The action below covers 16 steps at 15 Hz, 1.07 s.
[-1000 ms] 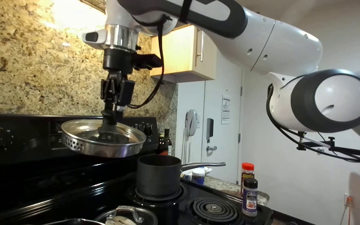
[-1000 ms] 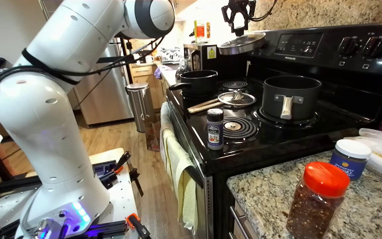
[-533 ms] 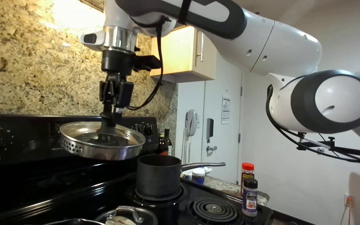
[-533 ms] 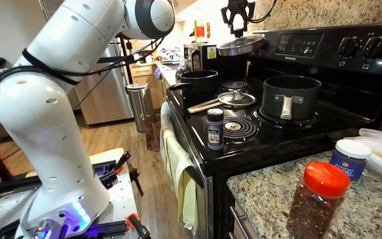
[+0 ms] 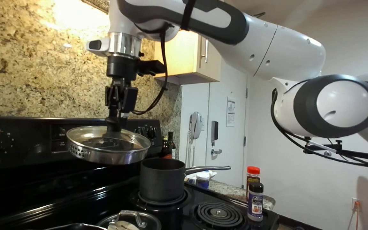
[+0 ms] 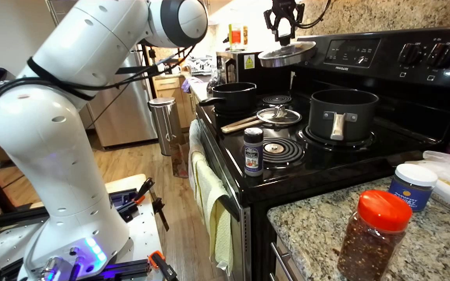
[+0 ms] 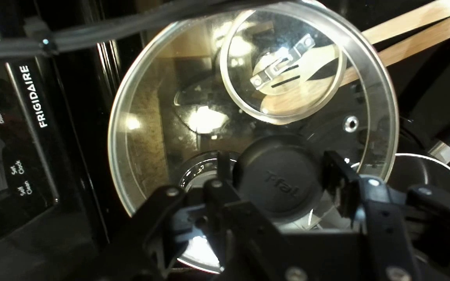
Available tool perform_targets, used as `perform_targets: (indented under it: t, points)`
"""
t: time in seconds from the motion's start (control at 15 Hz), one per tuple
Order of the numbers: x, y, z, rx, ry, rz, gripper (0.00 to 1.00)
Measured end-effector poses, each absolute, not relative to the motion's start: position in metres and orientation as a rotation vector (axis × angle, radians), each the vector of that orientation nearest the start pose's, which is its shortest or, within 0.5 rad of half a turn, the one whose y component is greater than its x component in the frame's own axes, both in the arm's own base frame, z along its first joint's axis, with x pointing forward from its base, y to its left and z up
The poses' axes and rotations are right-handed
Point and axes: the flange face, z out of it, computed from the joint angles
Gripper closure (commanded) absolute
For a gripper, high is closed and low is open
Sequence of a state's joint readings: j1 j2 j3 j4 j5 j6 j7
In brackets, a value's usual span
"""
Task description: Move the lid from the pot on the left to the stovetop
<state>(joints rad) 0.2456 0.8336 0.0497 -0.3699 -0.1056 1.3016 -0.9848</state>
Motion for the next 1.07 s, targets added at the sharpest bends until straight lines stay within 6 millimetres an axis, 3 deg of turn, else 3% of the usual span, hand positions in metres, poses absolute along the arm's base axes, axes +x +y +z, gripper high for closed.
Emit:
perform_targets:
  t: [0.47, 0.53, 0.93, 1.0, 1.07]
  points:
    - [0.694, 0.161, 0.611, -2.724, -1.736, -0.136, 0.66]
    - [0.694, 0.162, 0.611, -2.737, -1.715, -0.14, 0.41]
    - [0.694, 0.163, 0.613, -2.763, -1.675, -0.164, 0.41]
    - [0.694, 0.163, 0.613, -2.763, -1.675, -0.164, 0.66]
    - [0.694, 0.163, 0.613, -2.764, -1.674, -0.164, 0.66]
